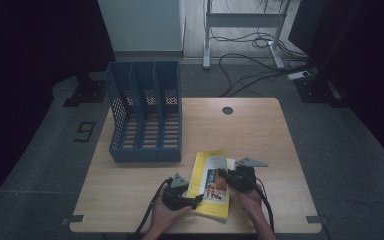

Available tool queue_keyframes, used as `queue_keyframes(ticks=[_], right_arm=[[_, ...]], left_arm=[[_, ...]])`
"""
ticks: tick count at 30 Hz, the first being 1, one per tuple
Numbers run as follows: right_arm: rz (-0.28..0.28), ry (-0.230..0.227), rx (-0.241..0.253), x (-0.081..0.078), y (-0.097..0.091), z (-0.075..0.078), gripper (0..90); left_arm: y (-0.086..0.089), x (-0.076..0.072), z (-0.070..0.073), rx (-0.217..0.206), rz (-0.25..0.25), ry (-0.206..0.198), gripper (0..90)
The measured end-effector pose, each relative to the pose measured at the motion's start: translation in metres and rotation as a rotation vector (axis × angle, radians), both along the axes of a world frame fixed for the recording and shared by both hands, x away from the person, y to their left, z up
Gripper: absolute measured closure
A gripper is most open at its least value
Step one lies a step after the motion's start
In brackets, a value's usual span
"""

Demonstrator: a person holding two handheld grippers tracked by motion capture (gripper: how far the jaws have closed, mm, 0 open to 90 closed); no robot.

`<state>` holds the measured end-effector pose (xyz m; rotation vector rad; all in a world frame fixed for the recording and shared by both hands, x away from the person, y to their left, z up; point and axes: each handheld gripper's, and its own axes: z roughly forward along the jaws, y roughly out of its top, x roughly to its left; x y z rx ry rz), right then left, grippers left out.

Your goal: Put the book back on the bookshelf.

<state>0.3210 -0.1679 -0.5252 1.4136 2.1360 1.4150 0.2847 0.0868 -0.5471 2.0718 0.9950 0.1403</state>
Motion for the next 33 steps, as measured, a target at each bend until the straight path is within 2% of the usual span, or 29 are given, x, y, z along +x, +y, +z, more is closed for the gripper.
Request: queue_keyframes(ticks=[5, 21, 27, 33], right_arm=[[-0.008, -0.021, 0.015, -0.002, 0.002, 0.001, 83.8], [-0.023, -0.046, 0.068, -0.006, 0.003, 0.004, 86.1], [-0.027, -0.080, 0.092, -0.012, 0.003, 0.010, 86.4], [-0.014, -0.122, 0.094, -0.018, 0.005, 0.017, 86.5]], left_arm=[[0.001, 0.002, 0.000, -0.010, -0.001, 0.005, 25.1], [0.003, 0.008, -0.001, -0.044, 0.003, 0.023, 25.1], [0.004, 0.012, 0.000, -0.085, 0.000, 0.047, 25.6], [0.006, 0.018, 0.002, -0.110, 0.001, 0.057, 26.1]])
